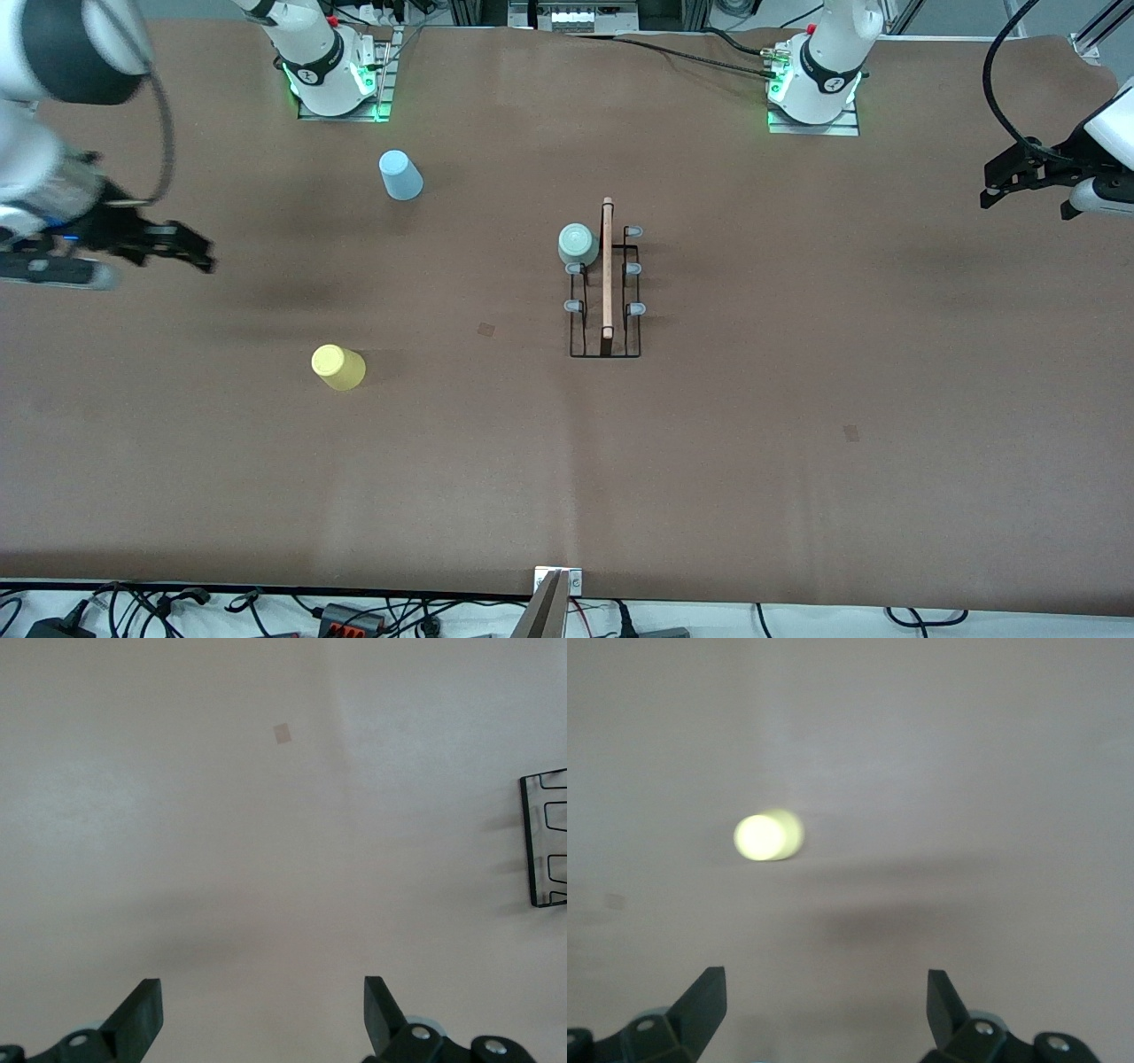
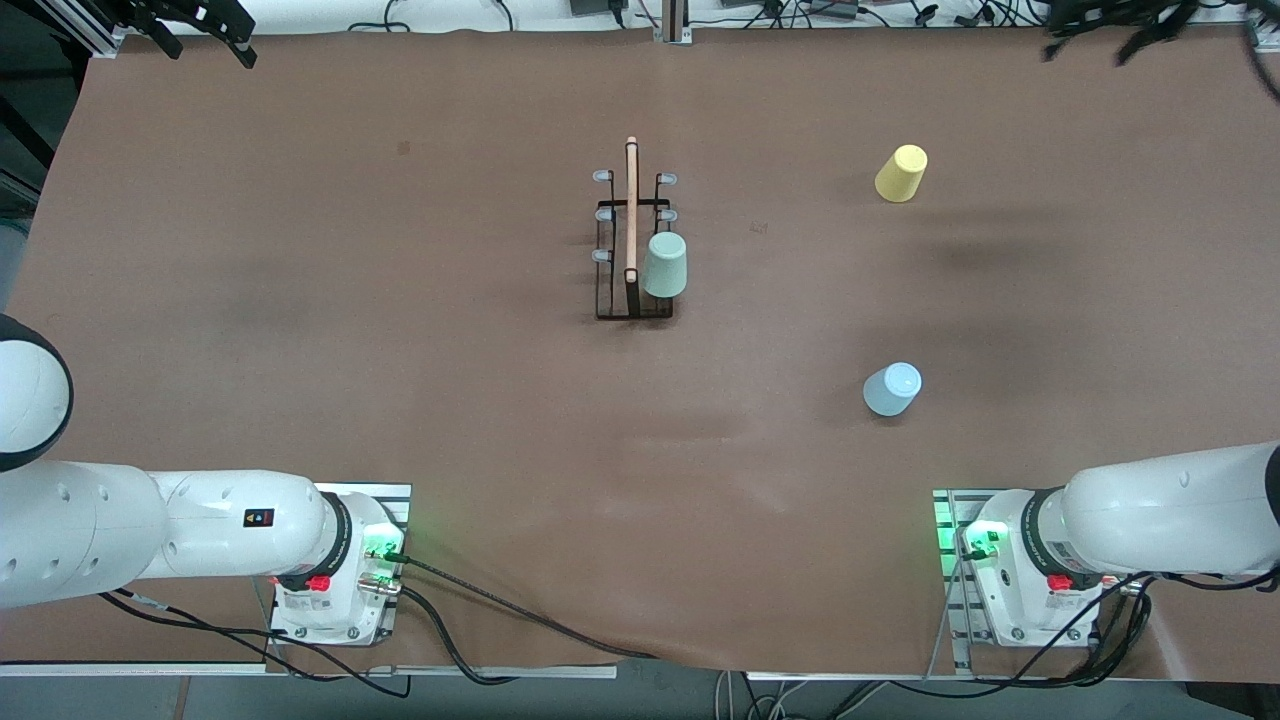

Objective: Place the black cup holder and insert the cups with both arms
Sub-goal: 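Withdraw the right gripper from the rack toward the yellow cup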

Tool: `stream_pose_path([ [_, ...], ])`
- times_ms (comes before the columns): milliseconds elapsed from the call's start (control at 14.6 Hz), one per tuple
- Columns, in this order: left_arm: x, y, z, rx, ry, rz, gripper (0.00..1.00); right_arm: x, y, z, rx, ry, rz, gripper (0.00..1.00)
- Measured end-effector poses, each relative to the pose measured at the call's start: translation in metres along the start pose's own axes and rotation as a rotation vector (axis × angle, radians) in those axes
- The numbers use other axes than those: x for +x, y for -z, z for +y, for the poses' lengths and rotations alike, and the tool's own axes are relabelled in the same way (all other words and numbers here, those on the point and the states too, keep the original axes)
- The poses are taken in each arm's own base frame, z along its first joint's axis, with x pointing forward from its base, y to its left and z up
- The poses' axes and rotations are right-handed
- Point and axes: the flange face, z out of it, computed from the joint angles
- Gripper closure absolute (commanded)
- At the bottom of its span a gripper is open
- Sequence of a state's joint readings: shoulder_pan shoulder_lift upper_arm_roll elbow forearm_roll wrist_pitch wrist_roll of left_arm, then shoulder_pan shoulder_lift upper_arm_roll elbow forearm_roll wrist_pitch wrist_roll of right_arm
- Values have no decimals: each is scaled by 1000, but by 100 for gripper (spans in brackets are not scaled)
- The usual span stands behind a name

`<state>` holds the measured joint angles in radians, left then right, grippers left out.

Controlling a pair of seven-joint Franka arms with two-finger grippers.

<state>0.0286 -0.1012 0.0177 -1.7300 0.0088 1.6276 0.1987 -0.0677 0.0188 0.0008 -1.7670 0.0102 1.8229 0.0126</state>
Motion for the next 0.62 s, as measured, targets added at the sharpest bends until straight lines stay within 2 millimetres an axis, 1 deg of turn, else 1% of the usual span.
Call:
stream_pose_path([
  [69, 0, 1, 0, 0, 0, 0, 0, 1, 17, 24, -7, -8, 0, 0],
  [137, 1, 2, 0, 0, 0, 1, 0, 1, 35, 38, -25, -15, -2, 0],
  [206, 2, 2, 0, 0, 0, 1, 0, 0, 52, 44, -50, -16, 1, 0],
  [274, 2, 2, 0, 0, 0, 1, 0, 0, 65, 45, -68, -12, 7, 0],
  [343, 2, 3, -1, 1, 0, 2, 0, 0, 70, 42, -73, -8, 6, 0],
  [412, 3, 3, -1, 1, 0, 2, 0, 0, 69, 40, -73, -4, -3, 0],
  [617, 6, 2, -1, 0, 0, 0, 0, 1, 54, 32, -70, 9, -57, 0],
])
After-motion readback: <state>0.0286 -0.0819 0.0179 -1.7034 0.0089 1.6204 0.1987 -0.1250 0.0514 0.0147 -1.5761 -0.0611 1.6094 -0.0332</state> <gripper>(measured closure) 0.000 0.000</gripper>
